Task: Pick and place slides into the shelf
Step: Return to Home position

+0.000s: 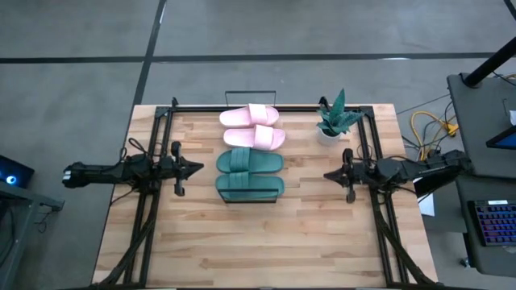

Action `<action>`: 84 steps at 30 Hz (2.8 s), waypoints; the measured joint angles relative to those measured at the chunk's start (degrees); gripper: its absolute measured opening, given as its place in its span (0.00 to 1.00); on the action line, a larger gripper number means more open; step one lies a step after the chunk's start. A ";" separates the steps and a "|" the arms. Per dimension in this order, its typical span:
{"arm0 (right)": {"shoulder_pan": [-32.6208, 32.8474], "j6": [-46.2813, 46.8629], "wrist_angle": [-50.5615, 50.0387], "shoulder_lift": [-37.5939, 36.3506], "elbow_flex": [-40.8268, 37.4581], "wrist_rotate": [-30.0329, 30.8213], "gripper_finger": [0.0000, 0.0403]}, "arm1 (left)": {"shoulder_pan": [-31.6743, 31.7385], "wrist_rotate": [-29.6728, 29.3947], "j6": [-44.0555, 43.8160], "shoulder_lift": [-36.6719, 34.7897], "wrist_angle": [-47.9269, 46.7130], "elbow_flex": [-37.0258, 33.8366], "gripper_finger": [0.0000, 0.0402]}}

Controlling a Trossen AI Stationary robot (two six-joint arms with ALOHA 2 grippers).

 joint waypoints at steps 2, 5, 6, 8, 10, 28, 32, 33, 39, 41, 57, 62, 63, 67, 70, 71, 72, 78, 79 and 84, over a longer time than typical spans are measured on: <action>0.11 1.27 -0.91 0.07 0.00 -2.13 0.02 | 0.00 0.64 -0.04 -0.05 -0.10 -0.02 0.00; 0.23 2.51 -1.13 -0.39 0.19 -1.54 0.02 | -0.02 0.76 0.19 0.06 -0.17 -0.04 0.00; 0.43 1.54 -2.65 -1.03 0.75 -1.42 0.02 | -0.02 0.66 0.34 0.06 -0.17 -0.04 0.00; 0.67 -0.01 -4.61 -1.83 1.58 1.31 0.02 | -0.04 0.22 0.32 0.12 -0.15 -0.07 0.00; 0.66 -3.49 -4.62 -2.40 1.62 4.57 0.02 | -0.04 0.16 0.30 0.14 -0.18 -0.07 0.00; -11.95 -4.31 -1.97 -3.34 0.00 -11.19 0.02 | 0.02 0.16 0.01 0.30 -0.45 -0.13 0.00; -12.39 -4.58 -1.46 -3.28 0.00 -11.21 0.02 | 0.01 0.15 0.26 0.28 -0.45 -0.14 0.00; -12.39 -4.83 -1.36 -3.26 0.00 -11.22 0.02 | 0.00 0.16 0.26 0.28 -0.39 -0.15 0.00; -12.39 -4.99 -1.45 -3.26 0.00 -11.20 0.02 | 0.00 -0.02 0.26 0.21 0.29 -0.15 0.00; -12.39 -5.44 -1.45 -3.26 0.00 -11.21 0.02 | 0.00 -0.09 0.26 0.28 0.40 -0.15 0.00; -12.39 -6.77 -1.48 -3.26 0.00 -11.22 0.02 | 0.00 0.15 0.28 0.39 1.34 -0.15 0.00; -12.39 -6.76 -1.48 -3.26 0.00 -11.20 0.02 | -0.04 0.16 0.28 0.45 1.37 -0.15 0.00; -12.39 -6.78 -1.48 -3.26 0.00 -11.22 0.02 | -0.04 0.18 0.28 0.50 1.38 -0.15 0.00; -12.39 -6.76 -1.48 -3.26 0.00 -11.22 0.02 | -0.04 0.18 0.28 0.52 1.38 -0.15 0.00; -12.38 -6.78 -1.48 -3.26 0.00 -11.22 0.02 | -0.04 0.18 0.28 0.51 1.38 -0.15 0.00; -12.39 -6.78 -1.48 -3.26 0.00 -11.20 0.02 | -0.04 0.20 0.28 0.52 1.38 -0.15 0.00; -12.38 -6.78 -1.48 -3.26 0.00 -11.21 0.02 | -0.04 0.20 0.29 0.59 1.39 -0.15 0.00; -12.39 -6.80 -1.48 -3.26 0.00 -11.22 0.02 | -0.02 0.20 0.30 0.61 1.40 -0.15 0.00; -12.39 -6.80 -1.48 -3.26 0.00 -11.20 0.02 | -0.02 0.20 0.28 0.61 1.39 -0.15 0.00; -12.37 -6.80 -1.48 -3.26 0.00 -11.22 0.02 | -0.02 0.21 0.30 0.61 1.40 -0.15 0.00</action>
